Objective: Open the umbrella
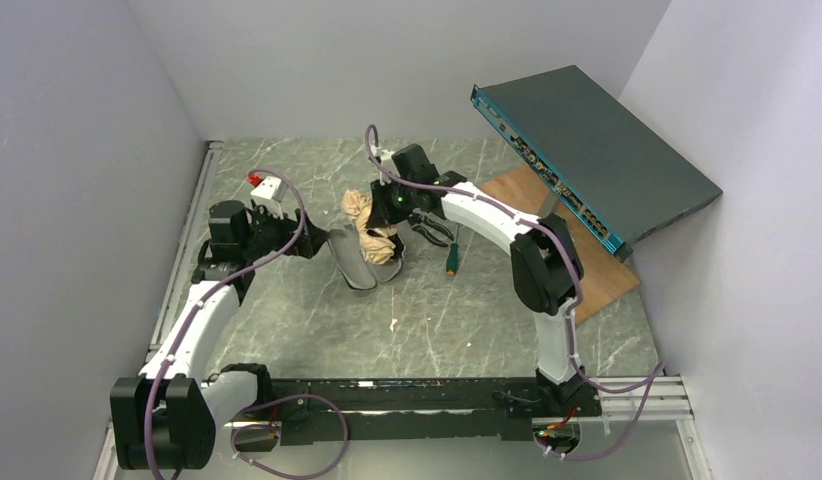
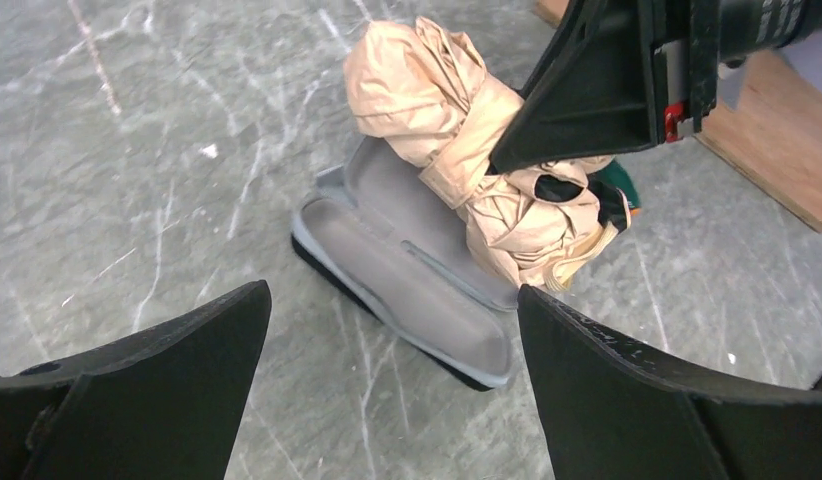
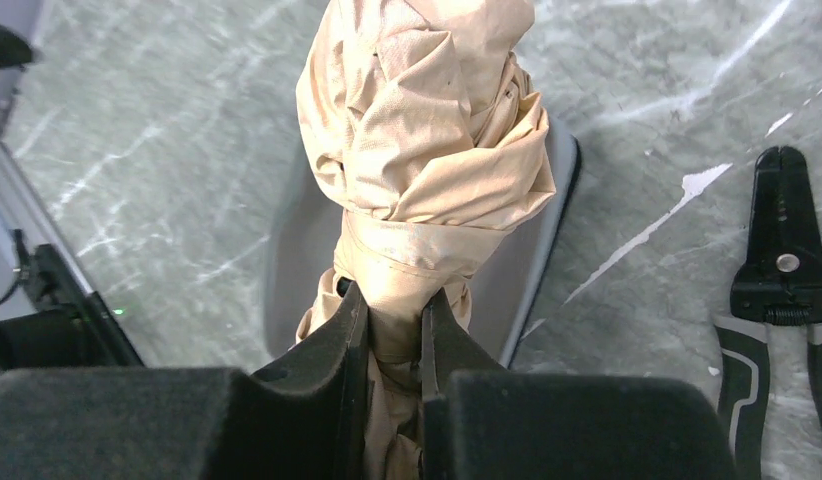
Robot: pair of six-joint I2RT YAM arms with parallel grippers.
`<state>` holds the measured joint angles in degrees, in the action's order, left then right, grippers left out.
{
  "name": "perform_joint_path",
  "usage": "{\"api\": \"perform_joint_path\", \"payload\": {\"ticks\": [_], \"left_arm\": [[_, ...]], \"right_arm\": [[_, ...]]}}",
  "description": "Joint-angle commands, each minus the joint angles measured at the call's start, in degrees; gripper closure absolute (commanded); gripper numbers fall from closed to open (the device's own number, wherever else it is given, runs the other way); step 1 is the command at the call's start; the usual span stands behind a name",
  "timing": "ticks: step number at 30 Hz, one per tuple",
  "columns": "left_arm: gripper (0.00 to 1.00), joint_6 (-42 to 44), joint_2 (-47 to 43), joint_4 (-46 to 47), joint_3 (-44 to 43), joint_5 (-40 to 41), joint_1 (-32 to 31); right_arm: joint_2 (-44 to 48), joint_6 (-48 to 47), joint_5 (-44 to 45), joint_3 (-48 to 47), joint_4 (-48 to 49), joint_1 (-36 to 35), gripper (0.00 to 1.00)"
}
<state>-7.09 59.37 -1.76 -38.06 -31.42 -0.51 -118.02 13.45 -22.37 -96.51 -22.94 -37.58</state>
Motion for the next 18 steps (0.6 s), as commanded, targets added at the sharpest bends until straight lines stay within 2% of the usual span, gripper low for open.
{"api": "perform_joint_path", "payload": {"ticks": [1,5,10,13,18], "left_arm": [[0.00,2.20,0.82,3.47,-4.80,-8.33,-0.96],[0.00,11.47,3.12,-0.40,-8.39,-6.48,-6.62],[0.00,22.21,10.70,-6.60,-14.04,-0.35,-14.97],[0.00,24.80,15.76,-6.89,-15.98,1.80,-17.24],[0.00,27.53,25.24,-8.95,-22.85,5.36,-22.31]], "right_arm": [[9.76,3.05,1.64,0.47,5.53,2.69,1.00],[15.72,3.59,7.76,1.43,5.71,7.34,1.00],[25.80,2.15,16.15,5.74,8.85,9.91,1.00],[32.71,1.79,19.17,9.81,12.44,10.41,1.00],[39.18,-1.13,24.20,12.61,15.84,10.49,1.00]]}}
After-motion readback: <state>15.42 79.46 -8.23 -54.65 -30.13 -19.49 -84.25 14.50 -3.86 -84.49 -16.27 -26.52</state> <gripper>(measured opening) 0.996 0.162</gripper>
